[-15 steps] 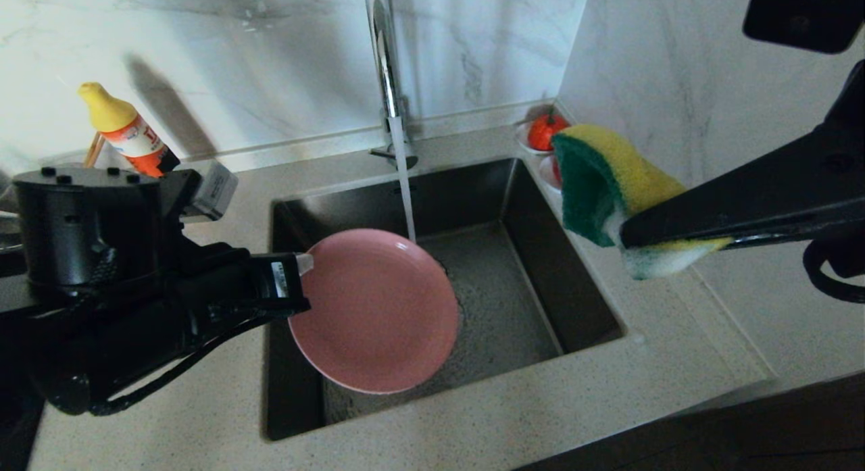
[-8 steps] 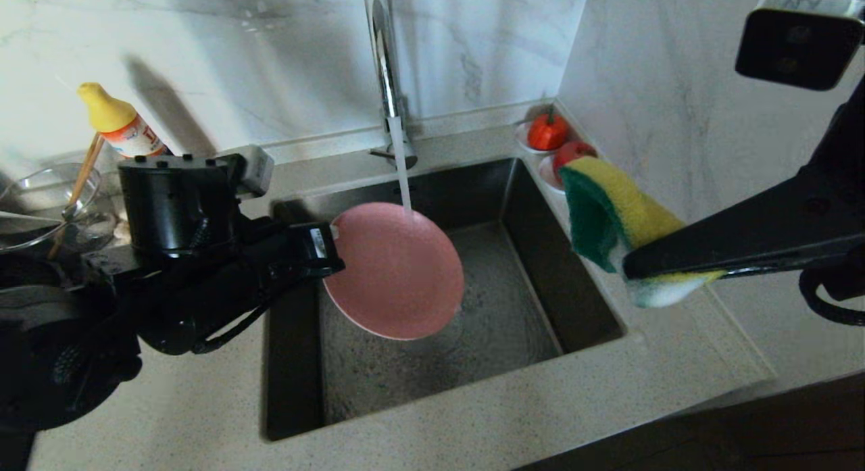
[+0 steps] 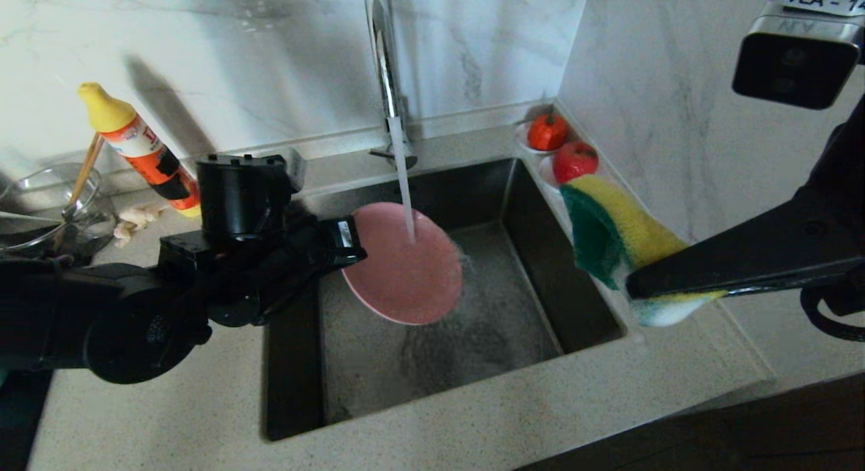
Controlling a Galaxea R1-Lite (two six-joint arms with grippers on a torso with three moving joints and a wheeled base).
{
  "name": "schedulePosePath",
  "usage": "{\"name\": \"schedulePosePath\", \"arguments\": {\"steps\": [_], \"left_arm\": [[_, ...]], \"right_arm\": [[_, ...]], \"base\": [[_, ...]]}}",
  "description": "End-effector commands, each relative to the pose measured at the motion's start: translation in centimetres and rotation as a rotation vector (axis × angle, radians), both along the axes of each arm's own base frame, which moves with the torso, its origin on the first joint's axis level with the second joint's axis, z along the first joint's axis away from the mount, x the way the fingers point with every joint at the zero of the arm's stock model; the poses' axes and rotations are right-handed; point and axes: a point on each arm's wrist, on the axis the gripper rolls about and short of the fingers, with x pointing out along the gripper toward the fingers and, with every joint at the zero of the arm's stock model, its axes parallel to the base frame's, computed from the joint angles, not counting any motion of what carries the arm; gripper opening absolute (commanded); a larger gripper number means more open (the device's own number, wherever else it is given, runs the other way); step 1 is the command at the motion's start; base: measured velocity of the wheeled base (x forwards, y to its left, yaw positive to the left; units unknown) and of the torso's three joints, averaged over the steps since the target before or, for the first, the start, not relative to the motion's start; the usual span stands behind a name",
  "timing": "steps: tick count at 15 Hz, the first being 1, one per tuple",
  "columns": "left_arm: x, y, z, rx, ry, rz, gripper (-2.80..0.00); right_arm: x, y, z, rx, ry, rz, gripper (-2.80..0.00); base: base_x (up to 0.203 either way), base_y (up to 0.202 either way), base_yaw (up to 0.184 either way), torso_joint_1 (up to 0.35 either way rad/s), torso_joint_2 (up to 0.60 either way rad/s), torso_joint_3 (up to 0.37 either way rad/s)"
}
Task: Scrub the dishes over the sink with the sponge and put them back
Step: Rinse the plate
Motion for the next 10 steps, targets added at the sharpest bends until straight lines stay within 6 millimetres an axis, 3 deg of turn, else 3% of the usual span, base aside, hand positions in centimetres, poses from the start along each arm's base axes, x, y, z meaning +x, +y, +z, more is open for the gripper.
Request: {"name": "schedulePosePath", "arguments": {"steps": [1,6,10], "left_arm": [[0.5,-0.3,-0.1,-0.001,-0.001,0.005,-2.8],[0.4,-0.2,-0.2,0.002,0.0,0.01,-2.8],[-1.3,1.4,1.0,0.013,-0.022,0.039,-2.8]], "right_arm": [[0.0,0.0,-0.2,-0.008,0.009,0.005,-2.8],[0.0,-0.1,-0.3,-0.012,0.006,0.007,-2.8],[0.2,0.2,-0.4,-0.017,0.01,0.007,-2.8]], "base": [[0.0,0.0,0.0,0.0,0.0,0.0],[0.0,0.0,0.0,0.0,0.0,0.0],[0.0,0.0,0.0,0.0,0.0,0.0]]}}
